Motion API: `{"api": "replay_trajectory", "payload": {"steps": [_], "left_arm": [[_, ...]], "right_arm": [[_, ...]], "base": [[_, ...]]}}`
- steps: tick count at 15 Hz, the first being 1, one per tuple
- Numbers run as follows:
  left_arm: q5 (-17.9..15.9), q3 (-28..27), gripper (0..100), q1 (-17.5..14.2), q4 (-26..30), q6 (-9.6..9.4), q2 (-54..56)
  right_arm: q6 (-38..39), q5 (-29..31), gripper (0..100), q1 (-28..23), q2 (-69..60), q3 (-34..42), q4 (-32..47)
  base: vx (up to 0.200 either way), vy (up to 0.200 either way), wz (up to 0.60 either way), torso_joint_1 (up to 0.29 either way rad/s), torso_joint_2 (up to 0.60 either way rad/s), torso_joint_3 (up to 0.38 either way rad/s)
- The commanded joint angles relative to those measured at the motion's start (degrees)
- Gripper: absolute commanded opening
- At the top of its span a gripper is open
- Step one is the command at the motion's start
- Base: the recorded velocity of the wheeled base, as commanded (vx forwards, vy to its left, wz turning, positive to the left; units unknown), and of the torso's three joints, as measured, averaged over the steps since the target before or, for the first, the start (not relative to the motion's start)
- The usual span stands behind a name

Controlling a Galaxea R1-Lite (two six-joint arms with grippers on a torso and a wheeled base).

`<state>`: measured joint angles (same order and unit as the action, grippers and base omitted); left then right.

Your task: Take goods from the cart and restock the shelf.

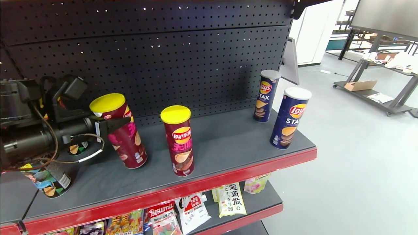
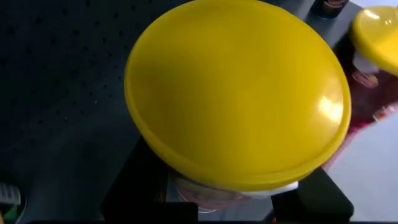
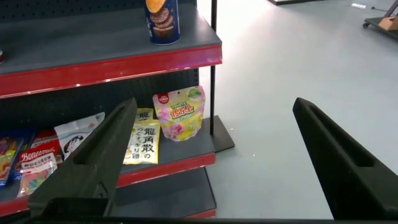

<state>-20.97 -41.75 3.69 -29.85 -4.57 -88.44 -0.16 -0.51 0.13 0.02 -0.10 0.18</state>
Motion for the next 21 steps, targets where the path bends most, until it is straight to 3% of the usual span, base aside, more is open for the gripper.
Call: {"api": "replay_trajectory", "payload": {"steps": [1, 4, 6, 8, 10, 12, 18, 21], "left_arm": [[0.05, -4.3, 0, 0.44, -1.7, 0.0, -7.27], [1.19, -6.24, 0, 2.19, -3.54, -0.09, -10.7], [4.71, -12.3, 0, 4.48, -3.54, 0.18, -14.57], [6.11, -15.99, 0, 5.1, -3.54, 0.18, -17.03], [8.31, -18.8, 0, 6.68, -3.46, 2.02, -18.61], [12.18, -21.53, 0, 8.26, -3.37, 5.19, -20.37], [16.22, -24.6, 0, 10.37, -3.46, 5.54, -23.53], [20.0, -28.91, 0, 12.48, -3.28, 7.74, -26.61]], "right_arm": [[-0.02, -0.02, 100, 0.04, -0.02, 0.01, -0.01], [-0.02, -0.02, 100, 0.04, -0.02, 0.01, -0.01], [-0.02, -0.02, 100, 0.04, -0.02, 0.01, -0.01], [-0.02, -0.02, 100, 0.04, -0.02, 0.01, -0.01], [-0.02, -0.02, 100, 0.04, -0.02, 0.01, -0.01], [-0.02, -0.02, 100, 0.04, -0.02, 0.01, -0.01], [-0.02, -0.02, 100, 0.04, -0.02, 0.01, -0.01], [-0.02, -0.02, 100, 0.04, -0.02, 0.01, -0.01]], "base": [[0.0, 0.0, 0.0, 0.0, 0.0, 0.0], [0.0, 0.0, 0.0, 0.0, 0.0, 0.0], [0.0, 0.0, 0.0, 0.0, 0.0, 0.0], [0.0, 0.0, 0.0, 0.0, 0.0, 0.0], [0.0, 0.0, 0.0, 0.0, 0.0, 0.0], [0.0, 0.0, 0.0, 0.0, 0.0, 0.0], [0.0, 0.0, 0.0, 0.0, 0.0, 0.0], [0.0, 0.0, 0.0, 0.0, 0.0, 0.0]]}}
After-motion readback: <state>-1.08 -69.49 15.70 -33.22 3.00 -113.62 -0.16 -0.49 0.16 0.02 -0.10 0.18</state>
